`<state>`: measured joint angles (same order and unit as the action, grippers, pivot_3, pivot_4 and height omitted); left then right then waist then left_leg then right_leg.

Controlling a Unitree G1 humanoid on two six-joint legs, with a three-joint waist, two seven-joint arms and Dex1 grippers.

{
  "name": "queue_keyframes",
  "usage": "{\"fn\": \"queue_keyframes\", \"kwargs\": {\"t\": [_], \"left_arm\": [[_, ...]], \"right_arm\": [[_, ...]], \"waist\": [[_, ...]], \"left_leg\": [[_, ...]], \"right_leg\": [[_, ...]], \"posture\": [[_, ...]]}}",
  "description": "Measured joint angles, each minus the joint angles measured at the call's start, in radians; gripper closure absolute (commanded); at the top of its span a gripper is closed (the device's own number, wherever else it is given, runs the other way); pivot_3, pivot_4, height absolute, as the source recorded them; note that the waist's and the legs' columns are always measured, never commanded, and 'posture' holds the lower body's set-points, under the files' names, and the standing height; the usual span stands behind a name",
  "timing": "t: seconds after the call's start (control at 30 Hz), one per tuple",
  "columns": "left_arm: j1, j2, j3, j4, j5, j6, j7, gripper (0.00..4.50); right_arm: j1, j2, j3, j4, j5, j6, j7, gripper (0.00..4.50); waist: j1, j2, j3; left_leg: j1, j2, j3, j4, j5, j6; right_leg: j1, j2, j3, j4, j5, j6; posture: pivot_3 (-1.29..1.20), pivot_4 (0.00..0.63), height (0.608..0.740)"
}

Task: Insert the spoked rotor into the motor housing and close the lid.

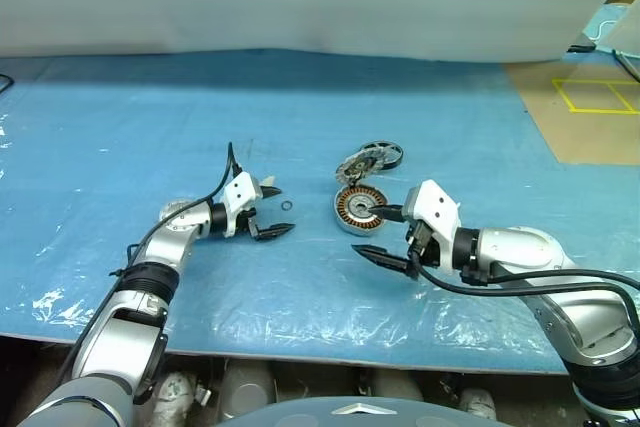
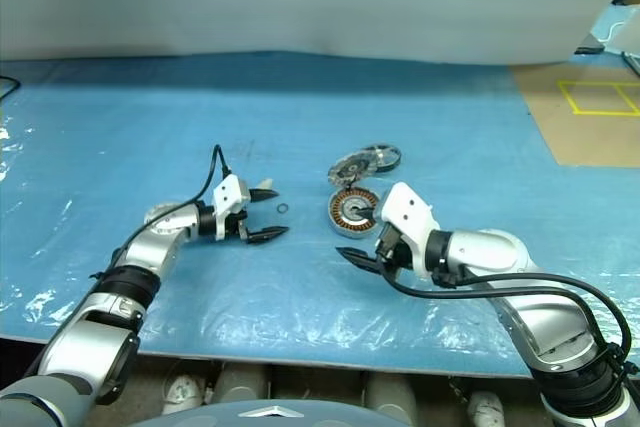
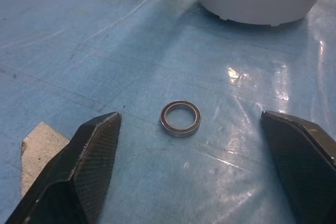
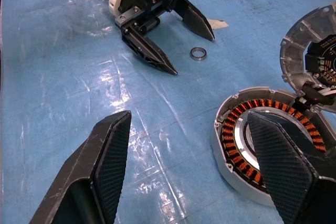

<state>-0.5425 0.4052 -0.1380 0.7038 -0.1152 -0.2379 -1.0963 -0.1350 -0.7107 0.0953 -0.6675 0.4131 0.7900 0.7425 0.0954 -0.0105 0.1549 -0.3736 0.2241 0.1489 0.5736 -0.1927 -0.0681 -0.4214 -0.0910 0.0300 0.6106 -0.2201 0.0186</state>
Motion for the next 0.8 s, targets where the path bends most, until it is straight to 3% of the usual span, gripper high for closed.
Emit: {"fn": "queue_keyframes", "kwargs": {"t": [0.5,0.63,0.8], "left_arm": [[-0.010,-0.054,0.017,0.043,0.005,-0.028,0.058,0.00],[-0.018,-0.060,0.018,0.054,0.006,-0.028,0.058,0.85],[-0.020,-0.058,0.017,0.059,0.007,-0.031,0.046,2.62]], "right_arm": [[-0.002,-0.006,0.012,0.023,-0.041,-0.030,-0.004,0.85],[0.000,-0.006,0.024,0.024,-0.049,-0.039,-0.007,0.82],[0.000,-0.006,0.030,0.024,-0.058,-0.042,-0.010,0.82]], "waist": [[0.003,0.001,-0.001],[0.003,0.001,-0.001],[0.002,0.001,-0.001]], "left_leg": [[0.002,-0.001,0.000,0.000,0.000,0.000],[0.002,-0.001,0.000,0.000,0.000,0.000],[0.002,-0.001,0.000,-0.001,0.000,0.000]], "right_leg": [[0.003,-0.001,0.000,-0.002,-0.001,-0.001],[0.003,-0.001,0.000,-0.002,-0.001,-0.001],[0.003,-0.001,0.000,-0.002,-0.001,-0.001]], "posture": [[0.00,0.150,0.740],[0.00,0.150,0.740],[0.00,0.150,0.740]]}}
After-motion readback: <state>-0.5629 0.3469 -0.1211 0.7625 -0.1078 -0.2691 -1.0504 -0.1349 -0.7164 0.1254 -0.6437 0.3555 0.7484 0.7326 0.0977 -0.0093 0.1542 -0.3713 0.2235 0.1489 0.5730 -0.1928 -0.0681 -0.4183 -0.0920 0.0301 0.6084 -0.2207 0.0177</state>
